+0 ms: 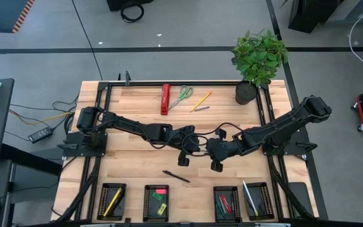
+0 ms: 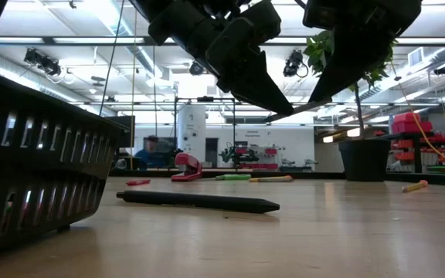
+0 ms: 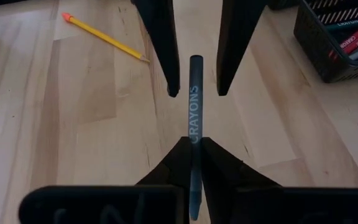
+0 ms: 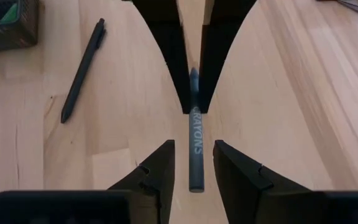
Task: Sort crayons/erasers/pens/pencils in bins
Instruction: Put the left gray crayon into the middle right black bin
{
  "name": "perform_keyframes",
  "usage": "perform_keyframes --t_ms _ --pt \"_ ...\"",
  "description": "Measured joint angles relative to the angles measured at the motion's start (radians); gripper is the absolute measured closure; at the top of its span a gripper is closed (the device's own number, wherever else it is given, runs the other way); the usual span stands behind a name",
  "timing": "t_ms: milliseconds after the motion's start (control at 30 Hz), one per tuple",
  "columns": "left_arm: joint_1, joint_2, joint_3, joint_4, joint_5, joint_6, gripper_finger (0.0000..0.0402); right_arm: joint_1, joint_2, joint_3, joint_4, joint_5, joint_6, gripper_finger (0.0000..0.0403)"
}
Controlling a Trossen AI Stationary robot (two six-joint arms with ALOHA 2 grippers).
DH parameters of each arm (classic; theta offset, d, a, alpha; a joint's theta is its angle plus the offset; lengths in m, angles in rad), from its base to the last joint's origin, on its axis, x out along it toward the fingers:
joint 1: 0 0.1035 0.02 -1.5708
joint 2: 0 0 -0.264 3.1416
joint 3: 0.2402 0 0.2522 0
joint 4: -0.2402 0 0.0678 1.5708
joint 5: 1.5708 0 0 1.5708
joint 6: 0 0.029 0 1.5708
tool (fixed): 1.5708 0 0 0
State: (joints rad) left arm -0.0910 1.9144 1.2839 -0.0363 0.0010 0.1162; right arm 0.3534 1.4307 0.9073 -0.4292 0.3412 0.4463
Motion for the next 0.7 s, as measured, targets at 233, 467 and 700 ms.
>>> perform_keyframes --t_ms 233,467,700 --pt "0.000 0.000 0.000 0.000 0.000 -0.001 0.0366 0.000 0.000 0.000 -0.002 -0.003 -0.010 0.0287" --pt "0.000 0.000 0.000 0.003 0.000 -0.001 0.0369 0.000 0.000 0.000 -0.002 -0.012 -0.010 0.0288" --pt "-0.007 -0.004 0.000 0.016 0.000 -0.003 0.0370 0.000 0.000 0.000 -0.002 -0.029 -0.013 0.0310"
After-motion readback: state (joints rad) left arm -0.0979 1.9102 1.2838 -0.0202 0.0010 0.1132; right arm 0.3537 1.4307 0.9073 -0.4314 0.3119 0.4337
